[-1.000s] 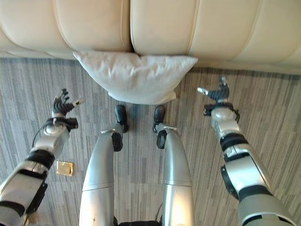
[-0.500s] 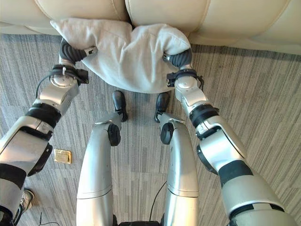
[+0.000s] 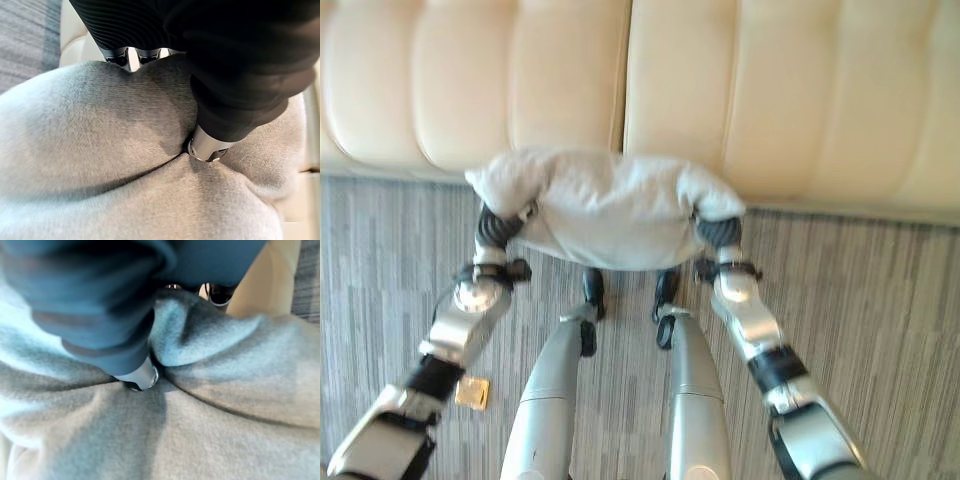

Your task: Pick up all the scattered cushions and arrange them neatly on the sofa.

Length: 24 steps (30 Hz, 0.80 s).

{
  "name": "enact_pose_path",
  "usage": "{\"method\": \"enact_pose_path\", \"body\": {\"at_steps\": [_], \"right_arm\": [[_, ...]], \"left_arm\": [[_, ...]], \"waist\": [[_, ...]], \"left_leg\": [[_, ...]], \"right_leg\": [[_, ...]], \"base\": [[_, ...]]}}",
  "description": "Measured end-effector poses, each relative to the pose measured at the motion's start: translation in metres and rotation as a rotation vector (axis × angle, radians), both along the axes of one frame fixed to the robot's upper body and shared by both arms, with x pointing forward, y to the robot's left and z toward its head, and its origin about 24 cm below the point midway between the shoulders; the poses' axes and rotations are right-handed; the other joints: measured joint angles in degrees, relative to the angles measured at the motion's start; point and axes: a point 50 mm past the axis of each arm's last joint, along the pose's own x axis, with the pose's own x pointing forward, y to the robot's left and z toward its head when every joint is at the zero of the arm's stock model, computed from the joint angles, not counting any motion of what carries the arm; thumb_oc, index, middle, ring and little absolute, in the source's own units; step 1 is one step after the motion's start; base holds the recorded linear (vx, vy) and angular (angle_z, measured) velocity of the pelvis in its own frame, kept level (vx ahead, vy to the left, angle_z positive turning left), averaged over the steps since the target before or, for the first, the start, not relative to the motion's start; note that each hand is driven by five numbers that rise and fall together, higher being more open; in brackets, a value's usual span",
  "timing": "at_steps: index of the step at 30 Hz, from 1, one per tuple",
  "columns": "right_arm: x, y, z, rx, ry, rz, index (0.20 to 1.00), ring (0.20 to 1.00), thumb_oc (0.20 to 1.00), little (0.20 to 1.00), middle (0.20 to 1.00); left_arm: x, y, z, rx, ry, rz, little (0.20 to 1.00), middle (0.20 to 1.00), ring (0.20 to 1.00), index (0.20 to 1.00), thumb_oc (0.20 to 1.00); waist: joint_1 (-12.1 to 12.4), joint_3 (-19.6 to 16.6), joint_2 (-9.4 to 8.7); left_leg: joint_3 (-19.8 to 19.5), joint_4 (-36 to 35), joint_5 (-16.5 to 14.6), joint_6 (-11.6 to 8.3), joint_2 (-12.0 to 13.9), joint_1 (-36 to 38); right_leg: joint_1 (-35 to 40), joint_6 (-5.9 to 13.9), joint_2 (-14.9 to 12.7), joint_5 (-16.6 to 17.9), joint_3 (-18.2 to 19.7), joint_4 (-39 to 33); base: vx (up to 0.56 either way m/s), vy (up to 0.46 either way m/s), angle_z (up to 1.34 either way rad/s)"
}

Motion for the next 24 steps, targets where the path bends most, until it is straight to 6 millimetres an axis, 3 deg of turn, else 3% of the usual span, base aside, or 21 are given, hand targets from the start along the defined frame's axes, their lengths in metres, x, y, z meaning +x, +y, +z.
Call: {"method": "enact_pose_path", "body": {"at_steps": [3, 7, 10, 13, 17, 24], "right_arm": [[-0.022, -0.003, -0.014, -0.001, 0.024, 0.055, 0.2, 0.2, 0.2, 0.2, 0.2], [-0.044, -0.008, -0.019, -0.041, 0.045, 0.137, 0.2, 0.2, 0.2, 0.2, 0.2], [-0.061, -0.007, -0.021, -0.043, 0.049, 0.198, 0.2, 0.2, 0.2, 0.2, 0.2], [-0.065, -0.008, -0.014, -0.043, 0.018, 0.224, 0.2, 0.2, 0.2, 0.2, 0.2], [-0.067, -0.007, -0.017, -0.047, 0.034, 0.245, 0.2, 0.2, 0.2, 0.2, 0.2], [-0.067, -0.006, -0.02, -0.054, 0.055, 0.258, 0.2, 0.2, 0.2, 0.2, 0.2]], "left_arm": [[-0.02, 0.007, -0.016, 0.008, 0.04, -0.016, 0.2, 0.2, 0.2, 0.2, 0.2], [-0.044, 0.019, -0.029, 0.006, 0.083, -0.017, 0.2, 0.2, 0.2, 0.2, 0.2], [-0.065, 0.025, -0.036, 0.014, 0.107, -0.022, 0.2, 0.2, 0.2, 0.2, 0.2], [-0.071, 0.029, -0.031, 0.018, 0.081, -0.035, 0.2, 0.2, 0.2, 0.2, 0.2], [-0.078, 0.031, -0.038, 0.019, 0.113, -0.034, 0.2, 0.2, 0.2, 0.2, 0.2], [-0.086, 0.033, -0.046, 0.019, 0.152, -0.032, 0.2, 0.2, 0.2, 0.2, 0.2]], "waist": [[-0.2, -1.7, -0.68], [-0.1, -2.3, -0.92], [-0.2, -4.9, -1.26], [-0.1, -7.2, -1.57], [0.1, -10.9, -1.62], [0.4, -12.1, -2.01]], "left_leg": [[0.9, -4.9, 0.6, 0.43, -0.4, 8.7], [1.3, -11.2, 2.1, 0.71, -0.6, 18.7], [1.4, -16.1, 2.3, 0.68, -0.8, 26.6], [1.9, -19.1, 2.8, 0.64, -0.9, 30.1], [3.2, -21.2, 2.9, 0.9, -1.1, 33.6], [5.8, -21.7, 2.2, 1.68, -1.3, 35.7]], "right_leg": [[8.3, 1.13, 0.1, 0.4, 0.0, -4.5], [18.2, 2.02, 1.0, 2.2, 0.0, -10.9], [26.1, 2.95, 1.7, 2.6, 0.2, -16.4], [29.7, 3.36, 2.1, 4.1, 0.3, -19.9], [33.6, 4.15, 2.7, 5.8, 1.8, -24.2], [35.5, 4.76, 3.0, 7.7, 4.5, -27.2]], "base": [[0.19, 0.021, -0.04], [0.21, 0.033, -0.06], [0.21, 0.06, -0.05], [0.2, 0.082, -0.08], [0.12, 0.096, -0.18], [0.06, 0.123, -0.21]]}}
